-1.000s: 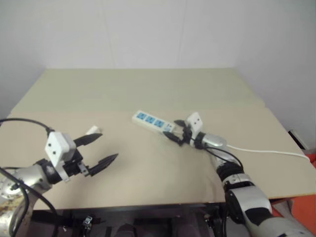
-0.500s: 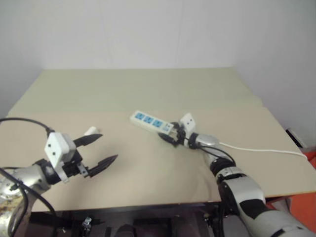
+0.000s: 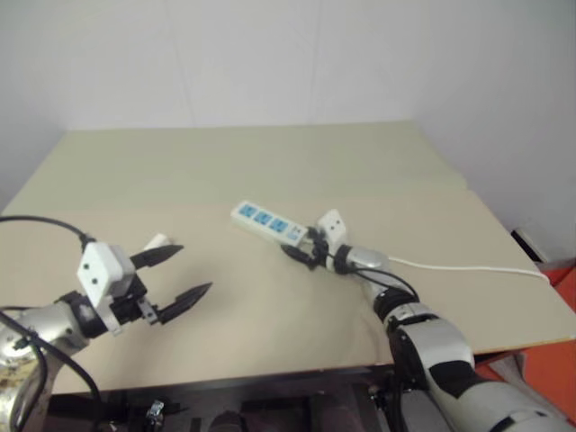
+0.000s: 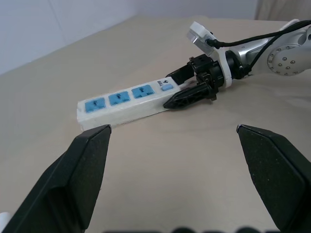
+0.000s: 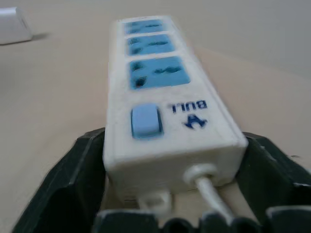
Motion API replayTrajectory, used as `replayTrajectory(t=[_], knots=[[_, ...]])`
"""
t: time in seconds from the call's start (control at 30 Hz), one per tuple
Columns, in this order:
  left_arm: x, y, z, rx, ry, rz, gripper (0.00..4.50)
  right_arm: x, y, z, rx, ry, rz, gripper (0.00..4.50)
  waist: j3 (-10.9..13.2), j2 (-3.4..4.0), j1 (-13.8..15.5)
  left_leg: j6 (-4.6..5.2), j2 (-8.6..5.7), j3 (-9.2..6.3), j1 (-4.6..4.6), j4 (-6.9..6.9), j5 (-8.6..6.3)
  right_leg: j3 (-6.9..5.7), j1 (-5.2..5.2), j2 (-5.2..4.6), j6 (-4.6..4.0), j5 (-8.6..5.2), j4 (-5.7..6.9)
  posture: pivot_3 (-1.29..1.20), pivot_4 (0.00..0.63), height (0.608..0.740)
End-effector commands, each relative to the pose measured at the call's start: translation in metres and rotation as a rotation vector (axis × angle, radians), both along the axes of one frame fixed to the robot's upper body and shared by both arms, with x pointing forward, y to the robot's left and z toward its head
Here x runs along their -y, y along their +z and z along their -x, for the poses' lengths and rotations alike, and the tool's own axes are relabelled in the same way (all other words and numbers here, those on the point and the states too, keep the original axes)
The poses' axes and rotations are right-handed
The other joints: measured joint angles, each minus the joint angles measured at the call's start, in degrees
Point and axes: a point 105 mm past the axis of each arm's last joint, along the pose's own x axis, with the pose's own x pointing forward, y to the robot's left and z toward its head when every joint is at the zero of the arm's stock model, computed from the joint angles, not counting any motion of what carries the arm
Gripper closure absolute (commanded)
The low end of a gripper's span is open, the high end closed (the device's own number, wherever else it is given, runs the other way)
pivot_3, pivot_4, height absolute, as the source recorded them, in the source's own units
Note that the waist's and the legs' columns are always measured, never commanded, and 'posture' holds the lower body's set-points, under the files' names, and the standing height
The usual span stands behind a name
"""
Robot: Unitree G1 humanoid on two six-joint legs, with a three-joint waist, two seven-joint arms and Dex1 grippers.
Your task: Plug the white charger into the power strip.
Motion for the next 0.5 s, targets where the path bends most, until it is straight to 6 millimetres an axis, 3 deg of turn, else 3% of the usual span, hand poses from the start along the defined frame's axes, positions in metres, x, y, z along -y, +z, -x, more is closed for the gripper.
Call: replayTrajectory(t=[0.03,0.3,0.5], knots=[[0.000,0.014,0.005,0.057,-0.005,-0.024,0.00,-0.005,-0.012,0.006,-0.024,0.014,0.003,1.07,0.00,0.00,-0.06,0.00,0.01,-0.01,0.01,0.00,0.00,0.00,0.00,0.02,0.00,0.00,0.00,0.00,0.150,0.740],[-0.001,0.014,0.006,0.048,-0.012,-0.036,0.00,0.003,-0.008,0.015,0.023,0.092,-0.015,1.07,0.00,0.00,-0.01,-0.01,0.03,-0.02,-0.01,-0.01,-0.01,0.01,0.02,0.06,-0.01,-0.01,-0.04,0.00,0.150,0.740],[-0.007,0.023,-0.004,0.026,-0.065,-0.095,0.00,0.023,-0.004,0.043,0.066,0.315,0.026,1.07,0.01,0.02,0.70,-0.01,0.01,-0.07,-0.02,-0.01,-0.01,-0.02,0.04,0.06,0.01,-0.02,-0.06,0.00,0.150,0.740]])
